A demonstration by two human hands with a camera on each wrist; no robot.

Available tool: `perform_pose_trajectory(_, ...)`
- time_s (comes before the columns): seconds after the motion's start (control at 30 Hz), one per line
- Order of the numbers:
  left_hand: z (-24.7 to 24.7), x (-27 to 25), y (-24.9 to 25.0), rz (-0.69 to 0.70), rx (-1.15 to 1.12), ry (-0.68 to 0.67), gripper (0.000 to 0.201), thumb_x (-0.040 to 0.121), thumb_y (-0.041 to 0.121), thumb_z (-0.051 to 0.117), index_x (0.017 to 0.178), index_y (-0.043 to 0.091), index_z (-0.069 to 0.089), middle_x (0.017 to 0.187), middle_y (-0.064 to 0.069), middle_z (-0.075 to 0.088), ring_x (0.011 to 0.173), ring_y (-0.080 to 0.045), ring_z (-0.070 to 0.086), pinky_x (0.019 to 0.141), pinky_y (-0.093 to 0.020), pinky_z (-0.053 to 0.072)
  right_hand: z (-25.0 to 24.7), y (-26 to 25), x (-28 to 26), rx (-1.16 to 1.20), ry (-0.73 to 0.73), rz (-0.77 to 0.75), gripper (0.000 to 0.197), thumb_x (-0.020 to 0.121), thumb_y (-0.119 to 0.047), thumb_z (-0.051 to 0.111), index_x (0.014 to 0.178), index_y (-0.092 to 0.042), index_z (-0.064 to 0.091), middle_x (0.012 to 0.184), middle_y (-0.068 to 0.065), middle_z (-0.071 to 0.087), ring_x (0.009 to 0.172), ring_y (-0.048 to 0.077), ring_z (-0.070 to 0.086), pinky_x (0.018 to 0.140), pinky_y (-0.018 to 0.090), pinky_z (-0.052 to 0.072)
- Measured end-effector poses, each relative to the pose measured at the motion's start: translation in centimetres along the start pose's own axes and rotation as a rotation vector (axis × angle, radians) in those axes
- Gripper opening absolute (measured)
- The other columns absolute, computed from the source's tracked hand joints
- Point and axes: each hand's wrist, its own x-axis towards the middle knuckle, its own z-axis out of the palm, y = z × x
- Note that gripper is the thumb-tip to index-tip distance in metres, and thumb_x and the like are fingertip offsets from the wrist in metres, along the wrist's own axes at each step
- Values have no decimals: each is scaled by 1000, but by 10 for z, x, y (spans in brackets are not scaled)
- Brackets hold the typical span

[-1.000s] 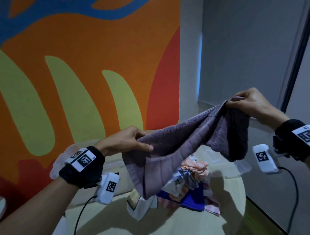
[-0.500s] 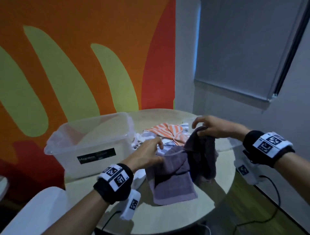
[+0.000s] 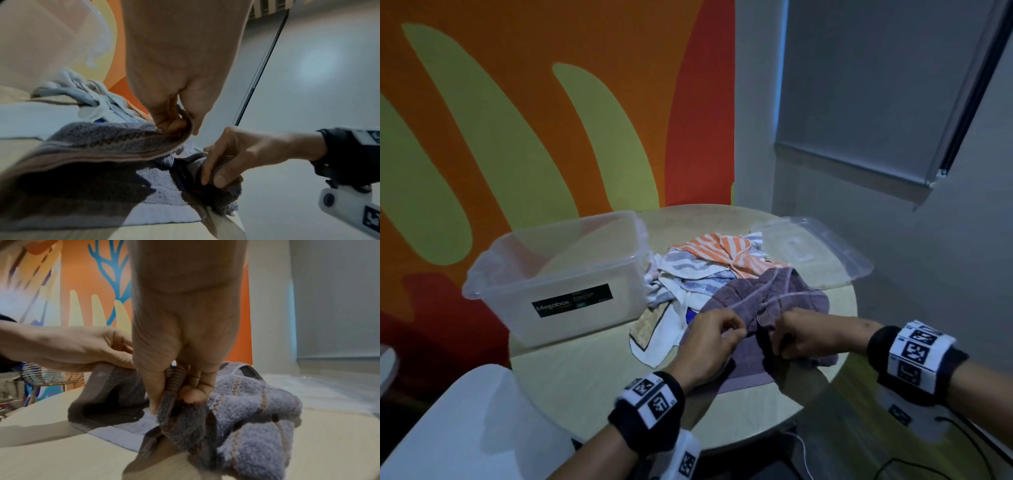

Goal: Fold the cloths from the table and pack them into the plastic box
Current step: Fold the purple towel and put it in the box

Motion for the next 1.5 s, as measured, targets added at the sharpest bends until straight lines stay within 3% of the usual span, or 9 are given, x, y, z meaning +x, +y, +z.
perform_pose_trajectory(0.2,35,0,-3,-50,50,-125,22,86,9,65,105,20,61,96,-1,68,83,-12,61,68,-23,47,29,-3,6,64,35,7,23,78,-28,79,100,-21,78,93,-5,76,81,11,68,69,28,53)
perform_pose_trajectory(0.43,43,-7,-23,-233,-98,69,6,78,3,76,82,8,76,71,0,74,60,0,62,60,-29,53,51,-3,11,-97,179,-38,15,96,-25,62,106,-21,72,108,0,61,92,21,59,70,28,35)
perform_pose_trajectory(0.63,29,-2,-14,-116,-131,54,15,97,17,68,101,19,83,92,11,79,86,6,70,71,-8,49,17,-9,11,223,225,-51,14,93,-32,68,89,-19,72,91,-7,69,81,9,64,74,31,53)
perform_pose_trajectory(0.83,11,10,3,-128,-244,120,19,101,25,64,105,24,82,95,15,79,93,-4,72,86,-34,59,-18,-15,18,368,292,-24,18,93,-41,70,90,-25,74,88,-5,73,80,10,67,75,37,55)
perform_pose_trajectory(0.97,-1,11,17,-110,-291,195,20,102,25,62,105,25,83,92,11,79,90,-8,73,80,-31,58,-32,-23,17,527,372,-61,14,95,-28,72,82,-22,75,77,-7,72,70,3,62,65,20,46)
perform_pose_trajectory(1.17,-9,9,29,23,-199,143,23,93,17,71,109,33,79,96,19,77,91,-3,71,77,-27,59,-47,-24,18,635,396,-5,15,94,-30,73,82,-23,78,75,2,74,66,10,65,60,27,50)
perform_pose_trajectory(1.3,-47,27,25,49,-107,296,21,96,11,65,99,25,81,91,19,78,91,4,70,86,-24,57,-82,-14,7,528,517,6,9,93,-27,75,85,-25,79,73,-11,75,65,9,68,61,28,55)
perform_pose_trajectory(1.4,-114,40,21,53,-139,507,23,95,1,65,100,19,80,97,13,77,95,-2,72,91,-22,55,-116,15,-8,485,745,36,17,91,-14,76,104,-24,75,92,0,76,75,22,70,60,35,58)
perform_pose_trajectory(1.5,-192,39,25,14,-163,673,18,96,1,66,102,13,78,100,0,78,92,-11,70,91,-30,55,-147,43,-35,521,928,131,32,90,-7,75,119,-19,66,95,9,70,81,21,64,61,21,54)
